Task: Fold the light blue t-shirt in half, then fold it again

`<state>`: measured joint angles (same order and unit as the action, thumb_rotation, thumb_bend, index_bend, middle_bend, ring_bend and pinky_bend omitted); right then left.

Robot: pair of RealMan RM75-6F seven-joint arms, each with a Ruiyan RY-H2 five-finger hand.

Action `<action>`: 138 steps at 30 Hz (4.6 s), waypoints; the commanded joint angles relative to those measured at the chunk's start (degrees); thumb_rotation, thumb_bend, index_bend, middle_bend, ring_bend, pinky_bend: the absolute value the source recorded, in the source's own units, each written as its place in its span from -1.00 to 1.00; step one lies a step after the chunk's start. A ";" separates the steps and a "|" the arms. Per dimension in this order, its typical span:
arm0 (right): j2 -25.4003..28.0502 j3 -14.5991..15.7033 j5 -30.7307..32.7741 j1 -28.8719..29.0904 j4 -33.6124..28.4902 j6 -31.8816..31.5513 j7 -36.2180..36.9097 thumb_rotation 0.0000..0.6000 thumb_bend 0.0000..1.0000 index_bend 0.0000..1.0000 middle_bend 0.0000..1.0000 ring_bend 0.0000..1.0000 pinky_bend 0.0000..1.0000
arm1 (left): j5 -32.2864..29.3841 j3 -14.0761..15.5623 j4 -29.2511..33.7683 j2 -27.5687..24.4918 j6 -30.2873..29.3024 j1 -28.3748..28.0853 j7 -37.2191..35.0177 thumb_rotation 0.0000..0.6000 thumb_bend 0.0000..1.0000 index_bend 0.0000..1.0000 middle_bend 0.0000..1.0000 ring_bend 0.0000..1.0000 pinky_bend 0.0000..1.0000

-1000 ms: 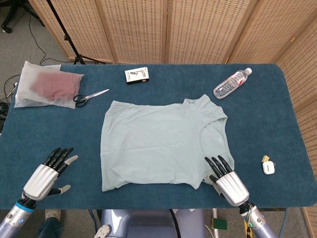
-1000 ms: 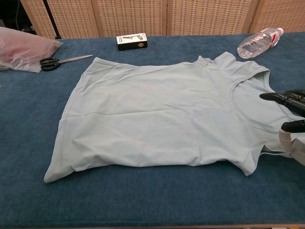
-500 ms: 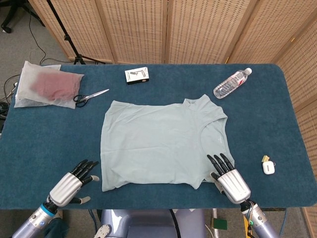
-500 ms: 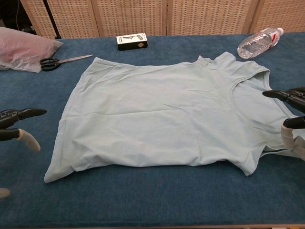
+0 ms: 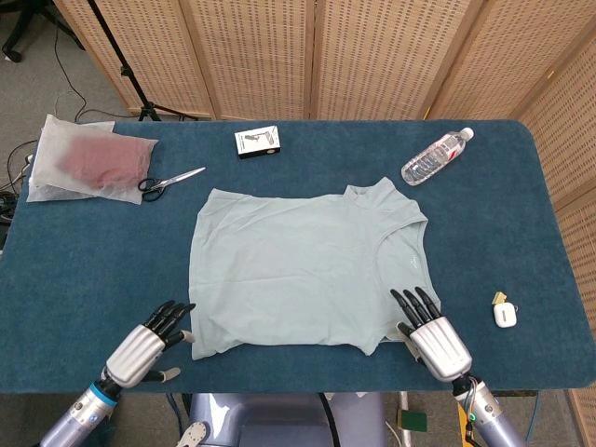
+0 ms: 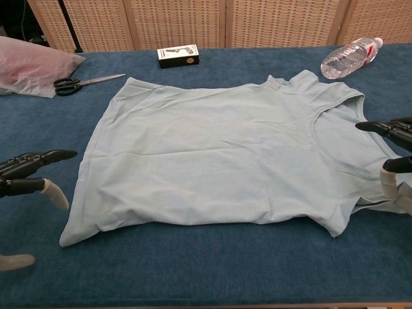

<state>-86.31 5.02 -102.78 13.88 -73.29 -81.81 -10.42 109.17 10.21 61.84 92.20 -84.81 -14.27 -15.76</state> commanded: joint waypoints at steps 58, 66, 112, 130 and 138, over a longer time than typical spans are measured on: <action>2.69 -1.12 1.90 0.56 -2.70 -0.06 3.06 1.00 0.13 0.36 -1.00 -1.00 -1.00 | -2.53 0.76 -17.87 12.06 -4.84 -3.60 -13.94 1.00 -0.30 -0.03 -1.00 -1.00 -1.00; 2.63 -1.18 2.12 0.58 -2.67 0.10 3.11 1.00 0.14 0.36 -1.00 -1.00 -1.00 | -3.04 0.85 -18.35 12.32 -5.04 -3.59 -14.02 1.00 -0.27 0.15 -1.00 -1.00 -1.00; 8.23 1.59 -4.42 3.04 -5.46 -2.22 13.70 1.00 0.34 0.40 -1.00 -1.00 -1.00 | 1.05 3.05 -4.26 1.07 -7.80 -6.98 -8.90 1.00 0.58 0.51 -1.00 -1.00 -1.00; 10.41 6.66 -10.59 4.40 -7.69 0.09 13.11 1.00 0.34 0.42 -1.00 -1.00 -1.00 | 6.24 6.55 -4.29 -5.25 -14.58 -5.67 -9.74 1.00 0.59 0.52 -1.00 -1.00 -1.00; 12.10 9.60 -14.23 5.66 -8.97 1.60 13.43 1.00 0.34 0.43 -1.00 -1.00 -1.00 | 8.50 8.33 -5.40 -6.48 -16.27 -4.93 -9.82 1.00 0.59 0.51 -1.00 -1.00 -1.00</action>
<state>-74.57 14.07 -116.40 19.27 -81.90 -80.48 2.92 117.24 18.22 56.72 85.92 -100.75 -19.32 -25.81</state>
